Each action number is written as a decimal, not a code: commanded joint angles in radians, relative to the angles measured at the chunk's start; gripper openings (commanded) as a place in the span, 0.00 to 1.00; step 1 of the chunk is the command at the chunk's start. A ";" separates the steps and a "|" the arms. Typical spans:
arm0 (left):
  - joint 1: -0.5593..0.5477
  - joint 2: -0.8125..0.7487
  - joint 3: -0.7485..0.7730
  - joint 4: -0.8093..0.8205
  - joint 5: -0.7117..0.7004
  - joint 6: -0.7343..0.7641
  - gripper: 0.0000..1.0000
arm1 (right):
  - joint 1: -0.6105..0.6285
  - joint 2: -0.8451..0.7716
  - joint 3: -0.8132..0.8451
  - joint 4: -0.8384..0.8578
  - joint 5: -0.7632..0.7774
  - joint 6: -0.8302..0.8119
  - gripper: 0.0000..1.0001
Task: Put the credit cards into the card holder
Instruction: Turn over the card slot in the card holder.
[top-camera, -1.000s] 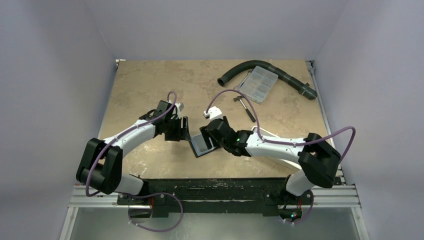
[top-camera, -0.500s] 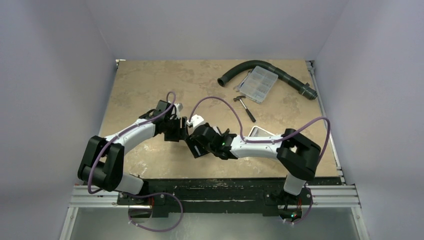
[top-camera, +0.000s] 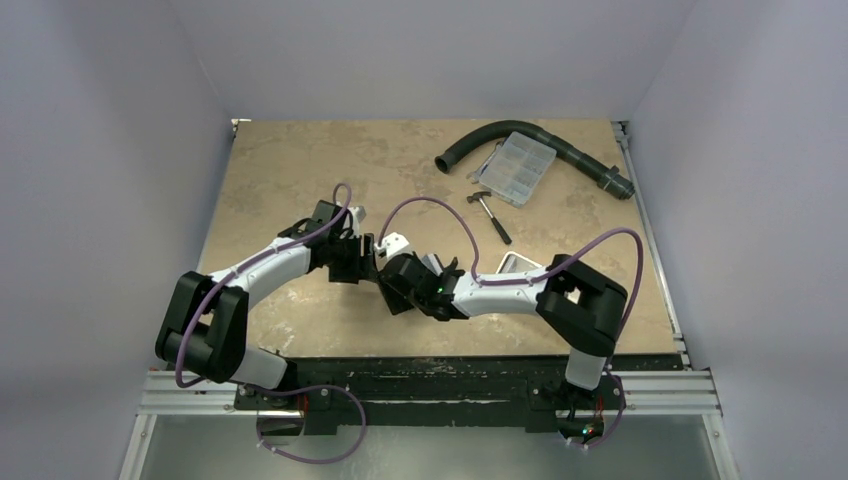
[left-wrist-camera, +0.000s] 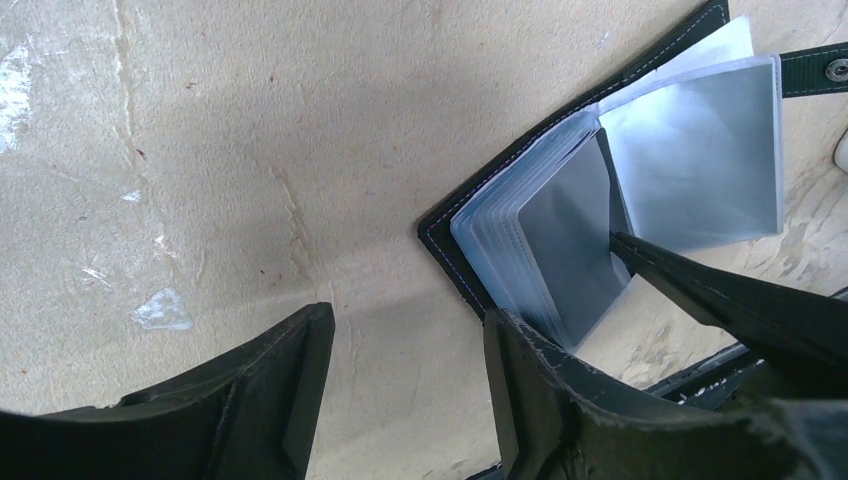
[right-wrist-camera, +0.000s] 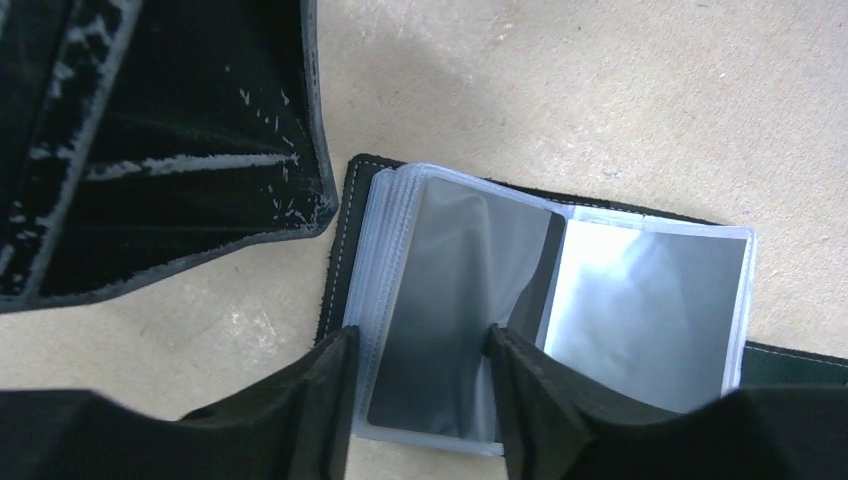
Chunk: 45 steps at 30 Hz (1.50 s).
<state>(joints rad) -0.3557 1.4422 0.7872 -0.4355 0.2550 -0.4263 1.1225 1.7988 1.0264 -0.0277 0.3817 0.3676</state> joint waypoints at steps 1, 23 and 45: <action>0.004 0.004 0.025 0.012 0.018 0.003 0.60 | -0.029 0.004 -0.017 0.020 0.026 0.074 0.52; 0.003 0.010 -0.032 0.139 0.212 -0.083 0.56 | -0.415 -0.161 -0.456 0.644 -0.709 0.309 0.48; -0.078 0.111 -0.191 0.600 0.174 -0.435 0.44 | -0.428 -0.185 -0.362 0.424 -0.580 0.178 0.40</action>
<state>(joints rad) -0.4271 1.5375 0.6083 0.0807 0.4477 -0.8131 0.6975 1.5852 0.6376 0.4095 -0.2680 0.5449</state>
